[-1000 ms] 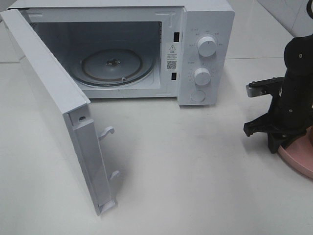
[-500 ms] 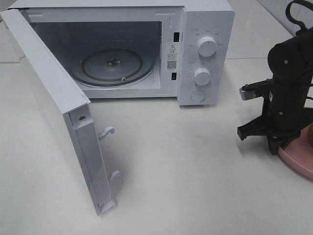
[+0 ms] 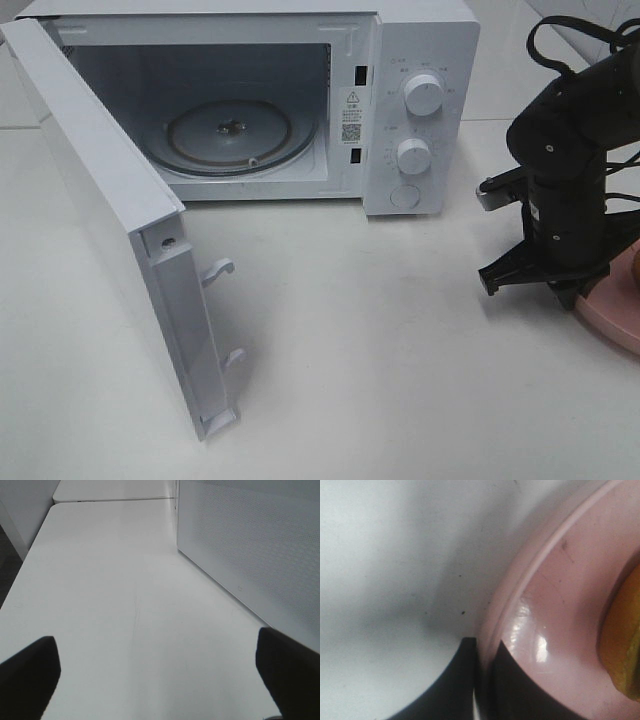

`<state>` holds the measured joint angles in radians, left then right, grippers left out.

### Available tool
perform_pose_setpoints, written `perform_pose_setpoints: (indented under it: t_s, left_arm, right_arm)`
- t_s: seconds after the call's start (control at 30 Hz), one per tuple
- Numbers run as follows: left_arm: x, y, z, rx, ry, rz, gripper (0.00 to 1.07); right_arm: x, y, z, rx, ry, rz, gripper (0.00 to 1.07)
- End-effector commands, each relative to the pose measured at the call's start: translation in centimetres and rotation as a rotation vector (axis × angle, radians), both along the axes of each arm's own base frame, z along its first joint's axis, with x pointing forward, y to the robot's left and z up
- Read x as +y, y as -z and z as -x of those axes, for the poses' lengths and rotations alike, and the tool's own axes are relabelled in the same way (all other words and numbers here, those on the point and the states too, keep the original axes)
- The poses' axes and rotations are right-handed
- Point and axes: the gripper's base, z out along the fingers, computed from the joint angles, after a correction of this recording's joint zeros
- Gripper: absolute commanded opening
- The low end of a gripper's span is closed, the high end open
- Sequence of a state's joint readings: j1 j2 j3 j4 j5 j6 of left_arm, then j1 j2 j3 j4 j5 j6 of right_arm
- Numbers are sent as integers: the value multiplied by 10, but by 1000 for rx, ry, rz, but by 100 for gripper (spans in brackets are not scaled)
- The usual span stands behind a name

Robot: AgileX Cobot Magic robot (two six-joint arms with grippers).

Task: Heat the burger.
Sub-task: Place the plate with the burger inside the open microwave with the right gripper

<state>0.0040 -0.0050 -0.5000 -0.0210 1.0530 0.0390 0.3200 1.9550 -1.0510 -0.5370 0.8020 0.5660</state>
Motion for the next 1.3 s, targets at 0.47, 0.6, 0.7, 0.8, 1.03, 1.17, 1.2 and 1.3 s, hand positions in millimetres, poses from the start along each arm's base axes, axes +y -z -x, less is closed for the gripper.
perform_pose_setpoints:
  t_s: [0.47,0.6,0.7,0.8,1.03,1.17,1.2,1.3]
  left_arm:
    - [0,0,2,-34,3,5,100]
    - [0,0,2,-34,3,5,100]
    - [0,0,2,-34,3,5,100]
    - [0,0,2,-34,3,5,100]
    - [0,0,2,-34,3,5,100]
    - [0,0,2,-34,3,5,100]
    - [0,0,2,-34,3,5,100]
    - [0,0,2,-34,3,5,100]
  right_arm:
    - [-2,-18,2,-55,-16,147,0]
    - [1,-29,4,-85,-39,173,0]
    - [2,-34,6,-88,-38,182,0]
    - [5,-37,7,-88,-48,188,0]
    - [14,-45,19,-93,-89,191,0]
    - [19,-47,26,-92,-111,190,0]
    - [20,-48,28,-91,-119,191,0]
    - [25,-50,41,-88,-155,193,0]
